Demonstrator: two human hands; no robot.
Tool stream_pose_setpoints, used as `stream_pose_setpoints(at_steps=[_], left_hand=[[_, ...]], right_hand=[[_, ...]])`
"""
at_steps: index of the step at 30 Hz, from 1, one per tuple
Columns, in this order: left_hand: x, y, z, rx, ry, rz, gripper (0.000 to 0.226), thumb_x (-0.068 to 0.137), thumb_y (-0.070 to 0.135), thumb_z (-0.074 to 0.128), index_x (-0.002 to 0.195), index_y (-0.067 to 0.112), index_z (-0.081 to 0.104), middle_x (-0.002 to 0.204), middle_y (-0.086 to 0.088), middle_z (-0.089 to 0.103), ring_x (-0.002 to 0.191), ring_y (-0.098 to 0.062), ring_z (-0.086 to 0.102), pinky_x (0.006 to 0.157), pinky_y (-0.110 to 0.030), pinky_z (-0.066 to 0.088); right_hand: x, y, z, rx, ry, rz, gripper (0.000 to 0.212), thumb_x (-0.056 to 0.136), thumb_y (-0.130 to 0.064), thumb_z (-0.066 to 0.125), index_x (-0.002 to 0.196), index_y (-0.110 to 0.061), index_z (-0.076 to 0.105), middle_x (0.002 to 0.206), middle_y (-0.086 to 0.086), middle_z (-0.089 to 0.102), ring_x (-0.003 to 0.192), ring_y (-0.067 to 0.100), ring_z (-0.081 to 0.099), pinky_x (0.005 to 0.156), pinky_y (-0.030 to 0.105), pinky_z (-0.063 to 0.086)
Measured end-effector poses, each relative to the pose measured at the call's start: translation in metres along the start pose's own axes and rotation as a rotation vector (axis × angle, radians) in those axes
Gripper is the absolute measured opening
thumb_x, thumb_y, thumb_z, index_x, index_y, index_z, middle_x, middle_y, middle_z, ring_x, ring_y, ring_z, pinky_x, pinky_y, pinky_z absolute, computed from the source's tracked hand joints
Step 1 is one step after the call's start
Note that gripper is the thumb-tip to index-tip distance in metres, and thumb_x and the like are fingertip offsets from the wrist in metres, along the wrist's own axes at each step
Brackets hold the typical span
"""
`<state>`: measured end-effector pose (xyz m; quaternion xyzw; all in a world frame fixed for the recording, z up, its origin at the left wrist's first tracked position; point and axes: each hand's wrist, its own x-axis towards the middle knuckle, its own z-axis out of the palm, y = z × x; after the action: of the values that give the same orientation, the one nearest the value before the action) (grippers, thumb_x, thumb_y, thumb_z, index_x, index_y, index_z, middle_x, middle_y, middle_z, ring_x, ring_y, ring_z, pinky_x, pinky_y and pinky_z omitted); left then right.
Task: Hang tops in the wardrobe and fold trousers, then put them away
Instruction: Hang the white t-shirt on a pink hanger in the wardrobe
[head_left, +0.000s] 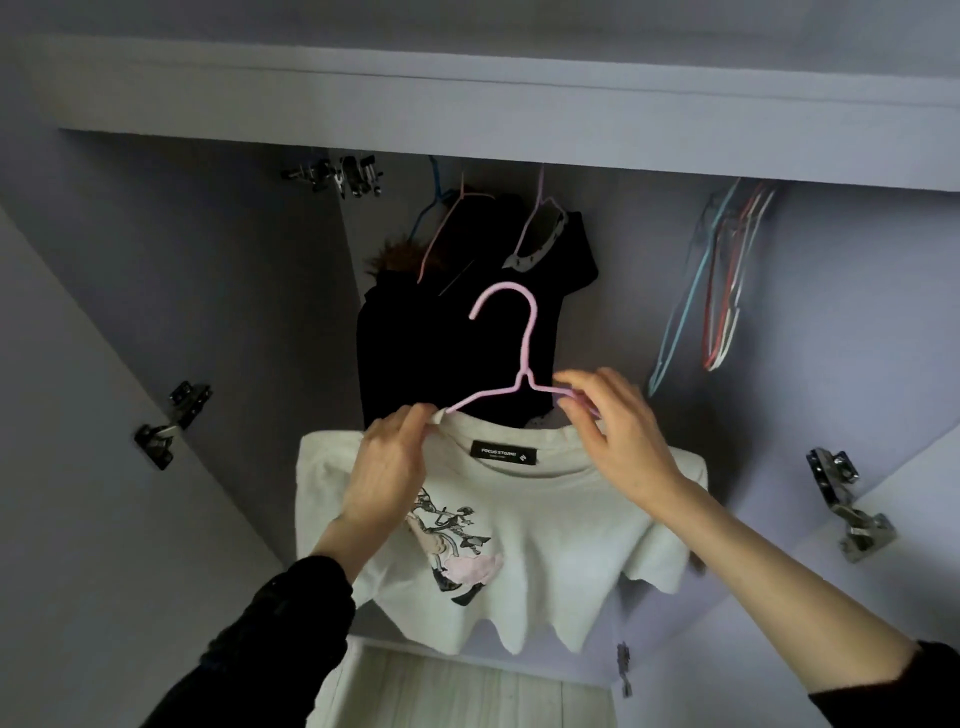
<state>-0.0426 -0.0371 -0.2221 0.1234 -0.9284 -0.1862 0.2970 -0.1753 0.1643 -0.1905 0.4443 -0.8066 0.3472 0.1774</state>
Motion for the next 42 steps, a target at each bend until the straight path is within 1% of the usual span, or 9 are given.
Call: stream_pose_setpoints(at_steps=[5,10,14,18,24,27,32,38,42], left_hand=[[0.003,-0.011,-0.009,-0.029,0.068,-0.029,0.030,0.080,-0.019,0.050,0.104,-0.004,0.061,0.082,-0.020,0.064,0.065,-0.038,0.059,0.064,-0.041,0.046],[-0.005,0.000,-0.001,0.064,0.005,0.024,0.043,0.068,-0.027,0.055,0.103,-0.004,0.062,0.075,-0.016,0.062,0.061,-0.034,0.057,0.061,-0.040,0.048],[-0.005,-0.001,-0.003,0.137,0.072,0.062,0.040,0.062,-0.027,0.055,0.096,-0.006,0.061,0.072,-0.014,0.059,0.058,-0.032,0.054,0.064,-0.033,0.038],[-0.009,0.001,0.000,0.168,0.100,0.141,0.034,0.072,-0.006,0.034,0.094,-0.005,0.060,0.071,-0.012,0.058,0.056,-0.030,0.051,0.062,-0.033,0.030],[-0.012,-0.015,-0.001,0.286,0.019,0.128,0.022,0.084,0.004,0.043,0.089,-0.002,0.064,0.068,-0.010,0.058,0.055,-0.029,0.055,0.057,-0.034,0.043],[-0.010,-0.009,-0.002,0.309,-0.015,0.080,0.035,0.091,0.022,0.035,0.099,0.004,0.064,0.080,-0.007,0.062,0.069,-0.028,0.059,0.071,-0.041,0.045],[0.001,0.014,0.007,-0.004,-0.047,0.131,0.027,0.095,0.016,0.039,0.094,0.004,0.063,0.080,-0.003,0.063,0.072,-0.025,0.056,0.075,-0.037,0.040],[0.004,0.021,0.012,-0.190,-0.025,-0.005,0.019,0.088,-0.013,0.046,0.094,-0.002,0.060,0.080,-0.002,0.058,0.076,-0.029,0.057,0.071,-0.043,0.043],[0.011,0.025,0.014,-0.151,-0.093,0.067,0.014,0.092,-0.003,0.049,0.095,0.000,0.062,0.088,-0.008,0.064,0.084,-0.031,0.057,0.078,-0.045,0.043]], right_hand=[[-0.028,0.036,-0.012,-0.289,-0.166,0.129,0.033,0.087,-0.019,0.066,0.116,-0.003,0.062,0.100,0.015,0.067,0.092,0.038,0.061,0.075,0.042,0.048],[-0.025,0.022,0.004,-0.196,-0.005,0.050,0.029,0.093,-0.019,0.051,0.080,0.005,0.060,0.060,0.016,0.057,0.048,0.036,0.055,0.043,0.036,0.043],[-0.019,0.004,0.007,-0.223,0.214,-0.093,0.044,0.099,-0.023,0.038,0.074,0.006,0.060,0.058,0.013,0.054,0.045,0.029,0.051,0.039,0.029,0.041],[-0.008,-0.012,0.014,-0.290,0.271,-0.196,0.050,0.103,-0.027,0.031,0.076,0.000,0.063,0.060,0.007,0.059,0.049,0.025,0.056,0.036,0.025,0.038],[-0.005,-0.002,0.005,-0.299,0.264,-0.193,0.046,0.101,-0.025,0.035,0.074,0.000,0.062,0.058,0.007,0.058,0.047,0.025,0.056,0.033,0.025,0.038],[-0.011,0.003,0.003,-0.269,0.245,-0.164,0.051,0.102,-0.027,0.032,0.074,0.003,0.062,0.059,0.009,0.058,0.047,0.027,0.056,0.035,0.026,0.039],[-0.017,0.000,0.005,-0.224,0.201,-0.118,0.046,0.100,-0.026,0.036,0.076,0.004,0.063,0.063,0.011,0.058,0.052,0.029,0.056,0.039,0.030,0.043],[-0.004,-0.016,-0.009,-0.002,-0.103,0.044,0.012,0.089,-0.012,0.062,0.097,-0.004,0.066,0.085,0.007,0.060,0.077,0.023,0.056,0.073,0.034,0.044],[0.008,-0.020,-0.014,0.201,-0.298,0.268,0.014,0.091,-0.019,0.060,0.080,-0.012,0.067,0.048,-0.013,0.045,0.047,0.006,0.037,0.052,0.017,0.029]])
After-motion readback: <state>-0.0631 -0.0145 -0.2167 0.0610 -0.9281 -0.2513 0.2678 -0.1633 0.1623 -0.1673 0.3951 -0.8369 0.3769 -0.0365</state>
